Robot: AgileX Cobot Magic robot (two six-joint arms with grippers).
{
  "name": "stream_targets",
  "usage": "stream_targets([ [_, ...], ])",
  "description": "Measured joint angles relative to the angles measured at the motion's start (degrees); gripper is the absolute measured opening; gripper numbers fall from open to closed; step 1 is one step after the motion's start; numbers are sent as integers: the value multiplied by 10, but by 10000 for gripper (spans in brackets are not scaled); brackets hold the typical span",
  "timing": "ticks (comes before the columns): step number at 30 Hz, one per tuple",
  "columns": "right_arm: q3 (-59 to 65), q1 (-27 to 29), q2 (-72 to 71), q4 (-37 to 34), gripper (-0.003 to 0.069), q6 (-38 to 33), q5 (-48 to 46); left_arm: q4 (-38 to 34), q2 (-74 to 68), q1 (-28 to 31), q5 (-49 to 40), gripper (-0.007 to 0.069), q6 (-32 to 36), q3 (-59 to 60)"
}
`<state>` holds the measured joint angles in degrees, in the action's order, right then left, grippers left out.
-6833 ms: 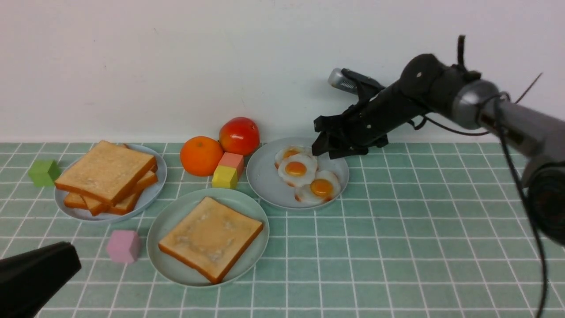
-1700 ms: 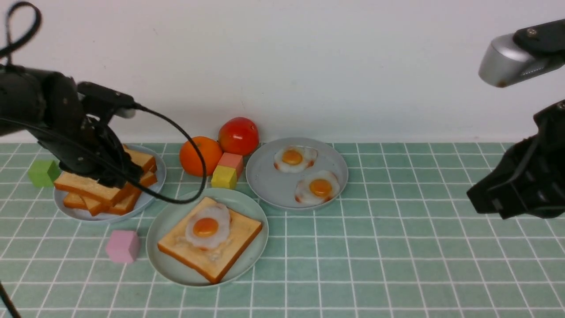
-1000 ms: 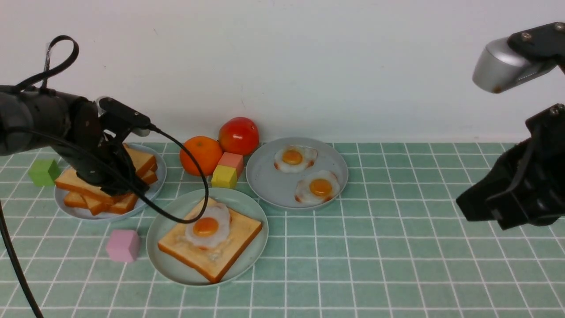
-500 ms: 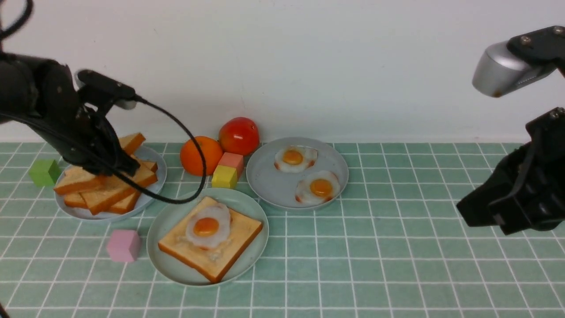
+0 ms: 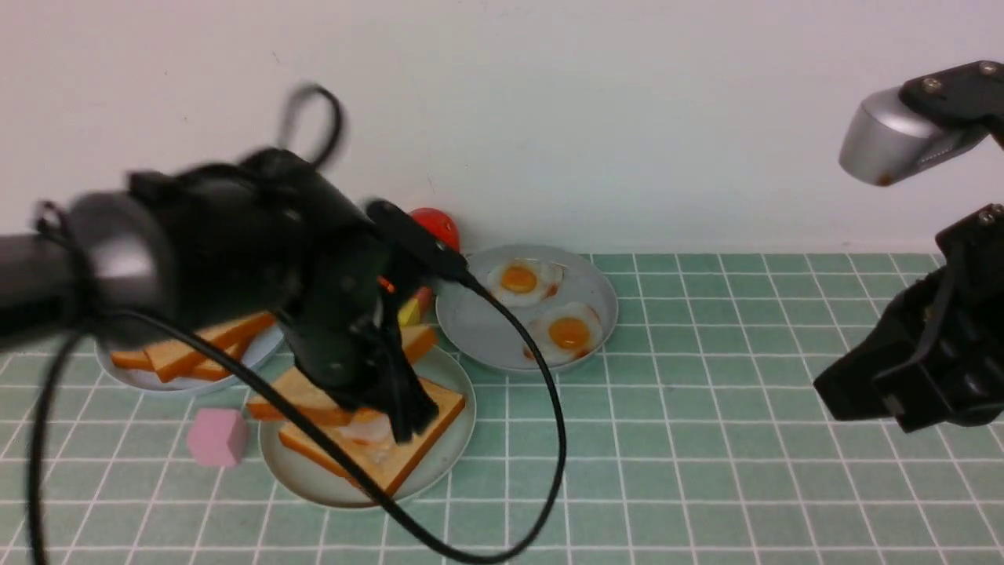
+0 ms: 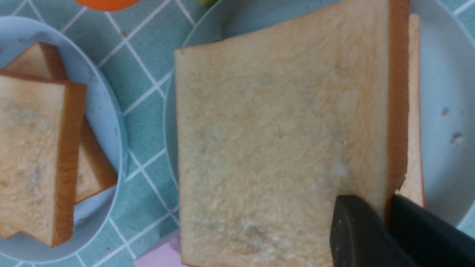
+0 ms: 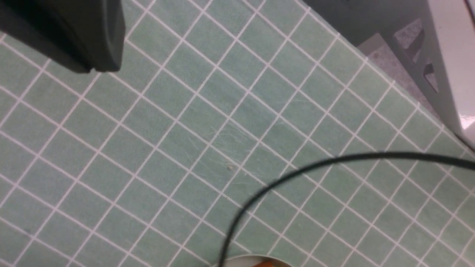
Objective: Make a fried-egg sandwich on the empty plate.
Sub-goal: Use the left arm to place a slice of bread on the fried egg in the middle
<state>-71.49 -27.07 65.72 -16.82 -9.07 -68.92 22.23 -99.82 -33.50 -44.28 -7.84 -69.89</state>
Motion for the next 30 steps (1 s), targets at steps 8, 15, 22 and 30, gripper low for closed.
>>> stream_targets([
  [8,0,0,-24,-2,63,0,-11,20,-41,-4,9,69,-23,1],
  [15,0,0,-36,-2,64,-9,-12,15,-42,-4,23,69,-23,1],
  [22,0,0,-36,-2,64,-10,-11,-11,-42,-4,14,69,-11,1],
  [30,0,0,-36,-2,64,-10,-11,-41,-42,-4,14,69,7,1],
])
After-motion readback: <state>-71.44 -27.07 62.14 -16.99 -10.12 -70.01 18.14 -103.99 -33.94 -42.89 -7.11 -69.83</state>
